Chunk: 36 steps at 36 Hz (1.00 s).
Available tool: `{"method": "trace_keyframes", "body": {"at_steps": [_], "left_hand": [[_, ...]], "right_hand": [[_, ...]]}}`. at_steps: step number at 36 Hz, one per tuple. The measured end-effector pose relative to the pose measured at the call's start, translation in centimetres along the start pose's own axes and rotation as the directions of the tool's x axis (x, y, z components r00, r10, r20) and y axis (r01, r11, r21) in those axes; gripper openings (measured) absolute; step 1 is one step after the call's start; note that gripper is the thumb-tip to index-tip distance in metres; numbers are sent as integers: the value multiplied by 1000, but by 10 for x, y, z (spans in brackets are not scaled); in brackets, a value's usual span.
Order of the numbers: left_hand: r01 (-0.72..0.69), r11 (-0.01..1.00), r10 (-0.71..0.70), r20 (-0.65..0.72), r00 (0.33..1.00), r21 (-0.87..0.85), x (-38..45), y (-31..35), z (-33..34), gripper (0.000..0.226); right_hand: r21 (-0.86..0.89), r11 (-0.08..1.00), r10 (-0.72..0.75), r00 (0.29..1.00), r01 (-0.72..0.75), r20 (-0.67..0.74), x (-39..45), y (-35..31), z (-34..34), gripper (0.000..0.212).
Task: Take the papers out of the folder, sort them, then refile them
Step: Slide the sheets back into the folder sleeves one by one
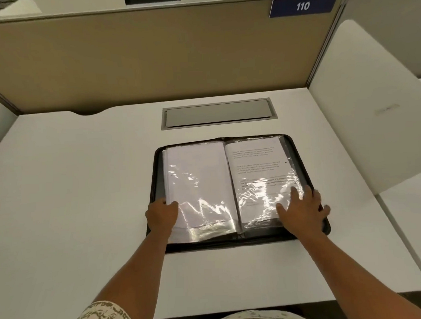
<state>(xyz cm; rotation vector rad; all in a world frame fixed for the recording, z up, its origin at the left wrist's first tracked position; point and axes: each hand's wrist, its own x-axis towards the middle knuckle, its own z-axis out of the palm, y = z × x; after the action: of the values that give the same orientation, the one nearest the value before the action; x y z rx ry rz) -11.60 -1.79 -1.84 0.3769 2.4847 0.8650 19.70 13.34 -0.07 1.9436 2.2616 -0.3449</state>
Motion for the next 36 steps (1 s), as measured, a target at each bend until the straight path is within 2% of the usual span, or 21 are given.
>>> {"method": "trace_keyframes", "body": {"at_steps": [3,6,8,10,13,18,22,26,29,32,36], "left_hand": [[47,965,-25,86,996,-260,-7,11,-1,15],[116,867,3,238,971,-485,-15,26,-1,14],[144,783,52,294,954,-606,-26,37,-7,13],[170,712,103,340,935,-681,-32,51,-11,17],[204,663,173,412,894,-721,-39,73,-7,24],[183,640,299,461,836,-746,-62,111,4,31],[85,706,376,473,797,-703,-81,134,28,30],[-71,768,471,486,736,-637,-96,150,54,31],[-95,778,480,489,728,-622,-104,154,71,33],[-217,811,477,399,783,-543,-103,147,91,26],[-396,865,489,344,802,-308,-94,130,110,25]], "right_hand": [[39,992,-122,992,121,14,-5,-15,1,71],[188,959,-217,976,210,20,-2,-32,-4,66],[318,902,-313,950,291,17,-5,-46,-14,63],[429,833,-395,918,348,21,-5,-64,-27,60],[578,751,-428,902,321,56,-5,-85,-49,53],[840,535,-401,902,91,158,0,-100,-78,47],[942,315,-444,860,-114,252,12,-89,-95,46],[947,245,-421,857,-209,298,28,-61,-106,55],[943,165,-445,831,-290,334,46,-35,-103,60],[934,176,-389,850,-310,355,59,-12,-98,51],[898,339,-240,897,-280,370,74,15,-81,37]]}}
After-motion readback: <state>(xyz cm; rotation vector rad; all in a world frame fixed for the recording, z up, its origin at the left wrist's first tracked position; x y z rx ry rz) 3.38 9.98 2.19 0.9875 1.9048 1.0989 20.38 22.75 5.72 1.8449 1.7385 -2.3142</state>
